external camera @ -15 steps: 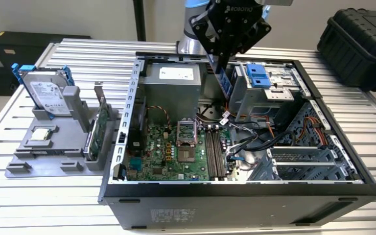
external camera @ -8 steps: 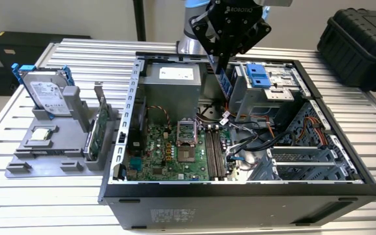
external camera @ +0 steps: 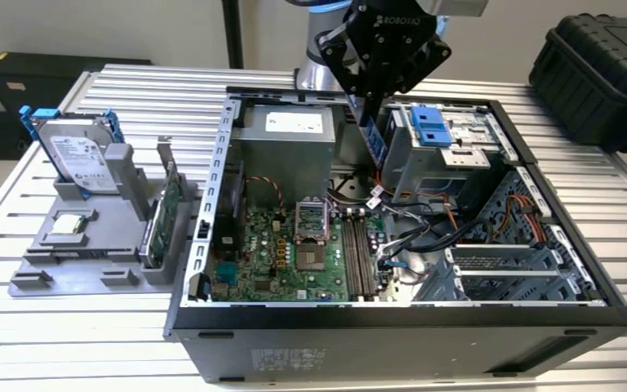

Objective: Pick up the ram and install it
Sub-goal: 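Insert the ram into the slot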

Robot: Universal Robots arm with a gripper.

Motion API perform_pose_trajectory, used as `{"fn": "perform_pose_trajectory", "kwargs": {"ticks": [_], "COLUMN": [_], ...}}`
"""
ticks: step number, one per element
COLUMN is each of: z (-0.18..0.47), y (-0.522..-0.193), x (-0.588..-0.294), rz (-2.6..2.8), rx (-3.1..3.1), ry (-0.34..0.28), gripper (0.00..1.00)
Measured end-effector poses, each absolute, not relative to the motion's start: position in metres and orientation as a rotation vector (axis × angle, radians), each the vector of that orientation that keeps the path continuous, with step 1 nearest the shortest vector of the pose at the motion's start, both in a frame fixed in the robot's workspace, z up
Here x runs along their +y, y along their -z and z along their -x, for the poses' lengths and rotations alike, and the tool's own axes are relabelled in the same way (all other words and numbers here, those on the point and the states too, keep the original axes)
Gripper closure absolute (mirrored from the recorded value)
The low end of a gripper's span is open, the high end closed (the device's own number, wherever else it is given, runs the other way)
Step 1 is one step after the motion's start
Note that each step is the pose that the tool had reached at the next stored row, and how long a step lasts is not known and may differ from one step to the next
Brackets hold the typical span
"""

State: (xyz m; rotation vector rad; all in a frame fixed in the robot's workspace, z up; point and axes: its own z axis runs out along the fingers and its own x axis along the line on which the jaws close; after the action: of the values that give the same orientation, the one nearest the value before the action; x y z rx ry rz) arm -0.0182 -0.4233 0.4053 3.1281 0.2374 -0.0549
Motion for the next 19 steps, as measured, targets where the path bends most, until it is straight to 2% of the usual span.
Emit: {"fn": "perform_pose_trajectory", "kwargs": {"ticks": [19], "z": [0.018], "y": [-0.393], "x": [-0.423], "rz": [-3.127], "rx": [0.233], "ry": [0.028], "gripper": [1.0]}}
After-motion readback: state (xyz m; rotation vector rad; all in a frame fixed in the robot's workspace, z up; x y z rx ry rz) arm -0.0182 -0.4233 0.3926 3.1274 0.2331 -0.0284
